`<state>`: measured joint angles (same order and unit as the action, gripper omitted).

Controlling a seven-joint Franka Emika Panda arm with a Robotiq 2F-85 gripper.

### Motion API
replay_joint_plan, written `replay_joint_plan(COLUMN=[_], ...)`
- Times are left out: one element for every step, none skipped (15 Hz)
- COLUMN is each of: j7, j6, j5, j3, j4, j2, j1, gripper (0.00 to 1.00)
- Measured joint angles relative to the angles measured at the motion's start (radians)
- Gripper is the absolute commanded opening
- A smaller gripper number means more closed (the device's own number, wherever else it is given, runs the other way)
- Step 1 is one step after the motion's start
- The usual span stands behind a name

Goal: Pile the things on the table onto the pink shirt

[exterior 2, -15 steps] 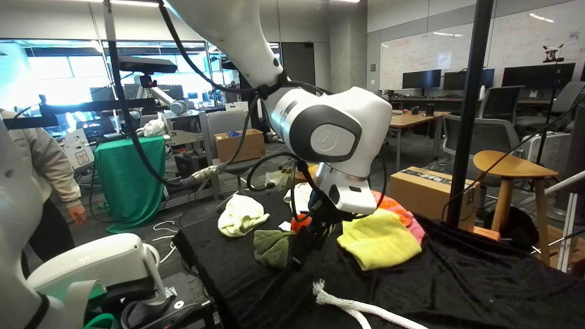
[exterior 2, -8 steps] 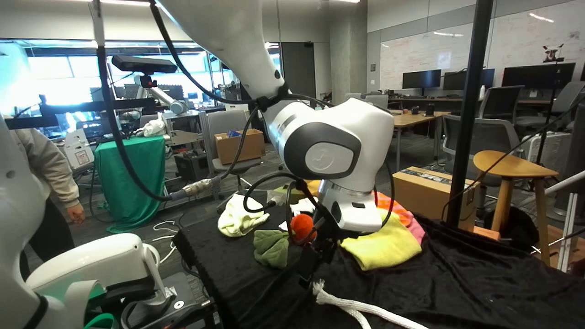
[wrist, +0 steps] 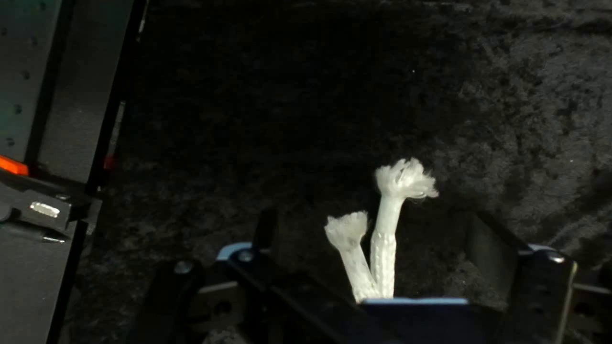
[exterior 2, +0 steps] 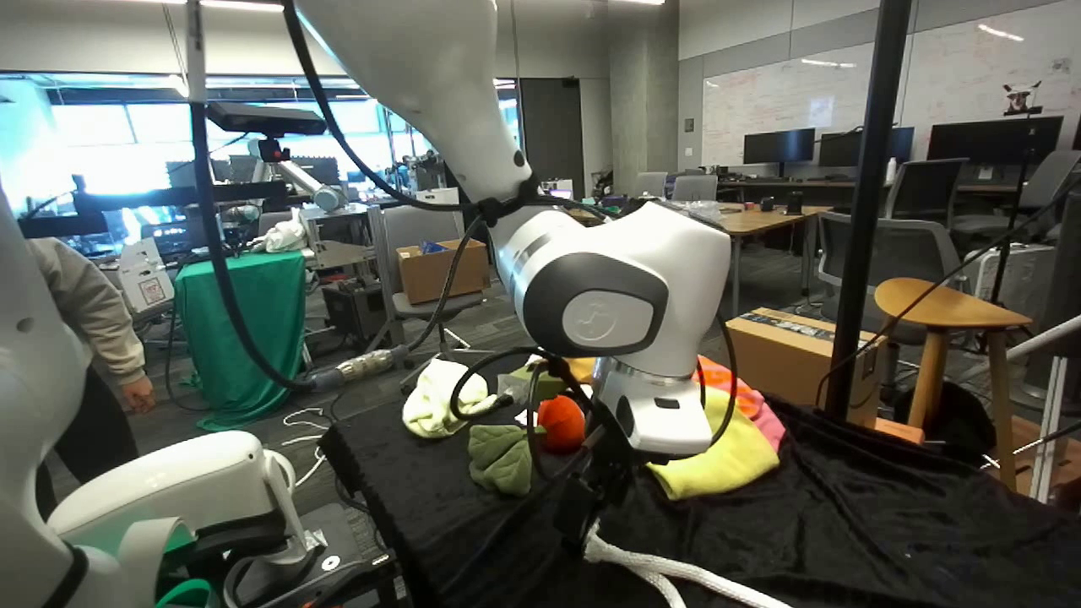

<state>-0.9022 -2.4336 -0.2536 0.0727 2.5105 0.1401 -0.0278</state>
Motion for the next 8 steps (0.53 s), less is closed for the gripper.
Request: replay_joint_plan(j7=[0.000,0.000,0.000,0.000,0.000,0.000,0.002,0.004], j6=[-0.010,-0.018,-0.029,-0.035,-0.042,-0.048,-0.051,-0.053], j5=[0.000,0.000,0.000,0.000,0.000,0.000,0.000,0.000], j3=[0.002,0.005,0.008,0.012,0.015,0.019,0.024,0.029], j4=[0.001,0.002,0.005,0.008,0.011,0.013,0.013,0.014], j2=[0.006,0.013,0.020,0.026,0.031,0.035,0.040,0.043], j1=[0.000,0.000,-0.001,-0.001,-0.003,-0.005,-0.007,-0.010], gripper=[1.00,1.00,1.00,1.00,1.00,1.00,1.00,1.00])
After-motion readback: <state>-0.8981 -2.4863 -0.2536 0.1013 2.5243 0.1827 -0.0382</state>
